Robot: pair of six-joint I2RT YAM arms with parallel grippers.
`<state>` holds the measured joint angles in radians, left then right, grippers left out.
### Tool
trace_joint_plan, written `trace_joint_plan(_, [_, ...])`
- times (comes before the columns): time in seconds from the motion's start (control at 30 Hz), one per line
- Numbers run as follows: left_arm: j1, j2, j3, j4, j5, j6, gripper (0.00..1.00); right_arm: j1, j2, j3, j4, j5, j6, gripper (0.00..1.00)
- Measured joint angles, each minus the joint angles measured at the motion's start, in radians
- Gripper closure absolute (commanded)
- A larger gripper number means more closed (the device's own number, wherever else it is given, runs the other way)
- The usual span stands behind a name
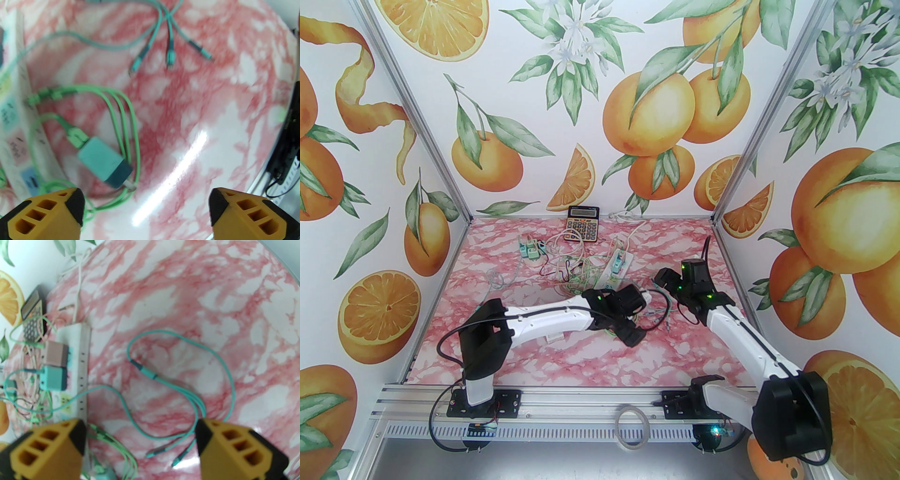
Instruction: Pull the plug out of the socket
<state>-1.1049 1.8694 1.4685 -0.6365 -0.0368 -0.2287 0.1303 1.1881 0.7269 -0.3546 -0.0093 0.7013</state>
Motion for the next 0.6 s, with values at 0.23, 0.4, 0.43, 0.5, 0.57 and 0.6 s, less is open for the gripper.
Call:
trace_joint_plan(0.23, [0.150,-0.072,0.063,-0.002,-0.010,0.002,0.00,0.000,0.095,0.037,0.025,-0.079,-0.029,0.24])
trace_joint_plan(0.4, [0.282,-0.077,0.063,0.034,-0.012,0.003,0.01,0.014,0.178,0.099,0.055,-0.130,-0.043,0.33])
trace_joint_plan(0.43, [0.308,-0.075,0.063,0.043,-0.007,0.002,0.04,0.020,0.198,0.112,0.063,-0.141,-0.046,0.35])
trace_joint_plan(0.5, [0.354,-0.061,0.074,0.060,0.003,0.000,0.09,0.032,0.240,0.141,0.073,-0.158,-0.048,0.36])
trace_joint_plan(0.57, [0.388,-0.029,0.098,0.079,0.009,-0.004,0.14,0.045,0.284,0.171,0.079,-0.172,-0.048,0.39])
trace_joint_plan(0.6, [0.398,-0.008,0.113,0.090,0.012,-0.005,0.16,0.051,0.308,0.189,0.079,-0.179,-0.048,0.40])
